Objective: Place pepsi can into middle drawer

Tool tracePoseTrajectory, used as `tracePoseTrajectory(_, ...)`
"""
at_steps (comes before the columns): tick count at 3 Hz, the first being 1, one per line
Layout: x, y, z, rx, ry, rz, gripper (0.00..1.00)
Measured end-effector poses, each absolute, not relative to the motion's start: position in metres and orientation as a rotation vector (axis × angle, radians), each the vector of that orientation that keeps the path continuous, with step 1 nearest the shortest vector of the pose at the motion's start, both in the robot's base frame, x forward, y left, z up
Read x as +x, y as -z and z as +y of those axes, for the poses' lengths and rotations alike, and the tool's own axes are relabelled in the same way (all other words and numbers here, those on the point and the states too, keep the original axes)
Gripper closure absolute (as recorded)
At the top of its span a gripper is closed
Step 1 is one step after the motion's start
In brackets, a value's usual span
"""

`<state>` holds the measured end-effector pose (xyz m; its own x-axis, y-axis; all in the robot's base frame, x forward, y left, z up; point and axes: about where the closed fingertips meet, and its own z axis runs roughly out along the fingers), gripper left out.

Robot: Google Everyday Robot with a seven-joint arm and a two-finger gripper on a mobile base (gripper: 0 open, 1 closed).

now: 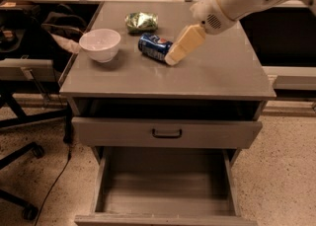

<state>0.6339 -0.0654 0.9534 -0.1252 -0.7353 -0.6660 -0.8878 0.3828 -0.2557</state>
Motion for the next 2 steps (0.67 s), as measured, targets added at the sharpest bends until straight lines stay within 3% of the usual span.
tracePoseTrajectory(2, 0.66, -0.933, -0.034, -1.38, -0.356, 1.857, 0.0)
